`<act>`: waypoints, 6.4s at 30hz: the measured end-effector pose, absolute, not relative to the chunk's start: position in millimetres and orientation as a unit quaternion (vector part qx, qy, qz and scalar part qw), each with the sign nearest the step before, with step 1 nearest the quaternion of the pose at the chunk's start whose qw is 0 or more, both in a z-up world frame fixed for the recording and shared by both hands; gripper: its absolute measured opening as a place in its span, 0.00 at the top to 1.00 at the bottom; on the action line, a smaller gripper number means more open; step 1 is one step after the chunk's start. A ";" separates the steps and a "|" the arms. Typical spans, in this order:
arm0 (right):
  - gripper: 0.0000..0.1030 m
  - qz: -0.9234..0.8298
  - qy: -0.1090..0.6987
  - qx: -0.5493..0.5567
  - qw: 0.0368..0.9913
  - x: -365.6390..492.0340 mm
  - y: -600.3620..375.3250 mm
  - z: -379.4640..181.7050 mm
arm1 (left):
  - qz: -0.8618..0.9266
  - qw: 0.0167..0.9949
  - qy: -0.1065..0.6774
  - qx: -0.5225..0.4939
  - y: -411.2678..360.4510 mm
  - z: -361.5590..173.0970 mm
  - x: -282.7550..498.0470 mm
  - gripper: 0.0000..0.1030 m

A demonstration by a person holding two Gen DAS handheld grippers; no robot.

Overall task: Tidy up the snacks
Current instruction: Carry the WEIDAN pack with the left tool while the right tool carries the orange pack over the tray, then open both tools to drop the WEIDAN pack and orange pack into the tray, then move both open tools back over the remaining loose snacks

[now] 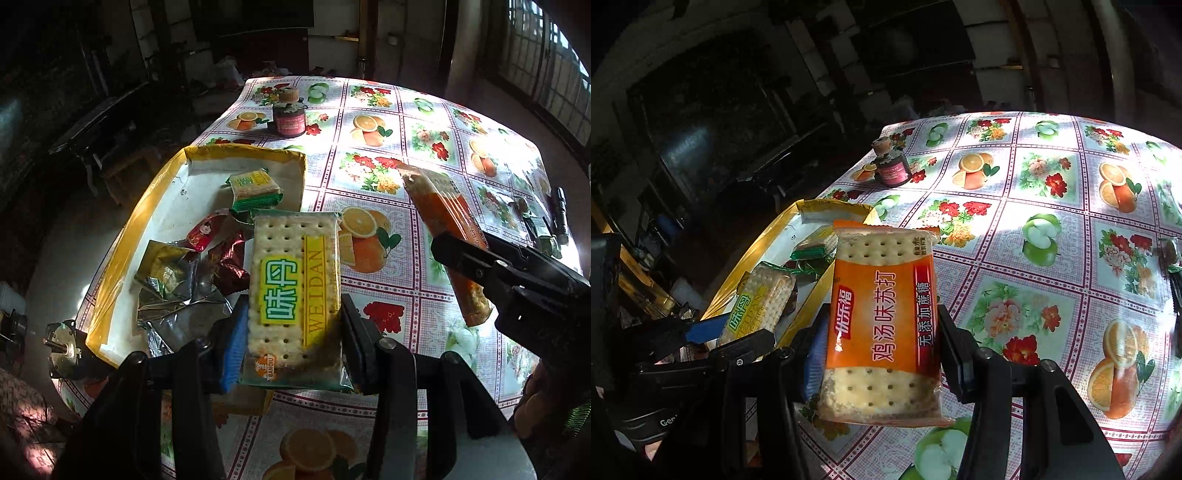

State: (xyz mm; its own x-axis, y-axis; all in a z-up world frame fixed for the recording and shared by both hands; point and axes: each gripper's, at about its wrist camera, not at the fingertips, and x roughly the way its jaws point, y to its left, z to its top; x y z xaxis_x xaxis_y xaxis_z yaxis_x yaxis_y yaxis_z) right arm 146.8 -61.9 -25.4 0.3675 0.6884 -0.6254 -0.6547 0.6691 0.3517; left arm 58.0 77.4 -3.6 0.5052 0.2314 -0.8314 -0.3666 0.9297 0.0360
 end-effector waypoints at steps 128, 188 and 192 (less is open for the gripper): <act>0.31 0.212 0.386 0.098 0.892 145.7 -245.9 -53.6 | 0.105 0.876 0.471 -0.026 13.4 -1.6 99.9 0.16; 0.21 0.168 0.316 0.125 0.925 259.8 -297.2 -32.2 | 0.015 0.862 0.506 -0.023 -58.9 -10.2 121.4 0.16; 0.21 0.264 0.379 0.254 0.850 271.1 -278.9 -71.6 | 0.013 0.867 0.499 -0.011 -65.6 -3.8 115.8 0.16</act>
State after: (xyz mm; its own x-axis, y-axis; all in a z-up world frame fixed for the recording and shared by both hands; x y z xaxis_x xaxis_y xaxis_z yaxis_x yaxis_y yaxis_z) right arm 271.1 -278.9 -71.6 0.5736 0.6408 -0.5103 -0.2550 0.7317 0.6321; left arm 115.8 -65.6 -3.8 0.5020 0.0119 -0.8648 -0.0337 0.9994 -0.0058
